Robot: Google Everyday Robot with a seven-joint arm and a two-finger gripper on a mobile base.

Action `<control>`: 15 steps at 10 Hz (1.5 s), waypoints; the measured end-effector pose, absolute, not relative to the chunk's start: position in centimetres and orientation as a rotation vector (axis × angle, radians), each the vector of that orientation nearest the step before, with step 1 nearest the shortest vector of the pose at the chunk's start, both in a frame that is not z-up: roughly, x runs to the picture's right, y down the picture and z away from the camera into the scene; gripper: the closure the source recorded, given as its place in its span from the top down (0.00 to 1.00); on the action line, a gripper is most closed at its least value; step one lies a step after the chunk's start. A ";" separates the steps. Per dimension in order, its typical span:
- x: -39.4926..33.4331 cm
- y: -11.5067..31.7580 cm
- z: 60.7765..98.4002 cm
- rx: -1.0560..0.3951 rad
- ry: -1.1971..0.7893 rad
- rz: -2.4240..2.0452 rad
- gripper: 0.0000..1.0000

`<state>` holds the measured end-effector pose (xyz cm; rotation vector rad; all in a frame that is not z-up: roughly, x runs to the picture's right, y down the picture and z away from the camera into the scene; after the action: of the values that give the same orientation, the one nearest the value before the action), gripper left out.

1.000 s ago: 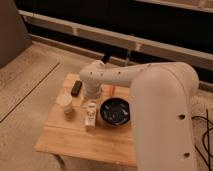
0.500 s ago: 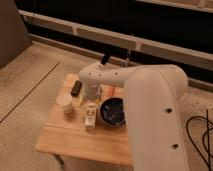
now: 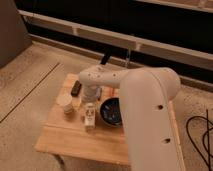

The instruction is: Place the bottle in the ceramic bowl

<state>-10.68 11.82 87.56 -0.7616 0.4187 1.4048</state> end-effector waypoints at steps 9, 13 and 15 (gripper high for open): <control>-10.2 12.2 87.5 -0.783 0.429 1.393 0.00; -10.2 10.9 86.8 -0.752 0.409 1.397 0.00; -10.1 9.0 85.8 -0.711 0.375 1.408 0.00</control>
<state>-10.08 9.02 85.77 -0.7108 0.3750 1.4084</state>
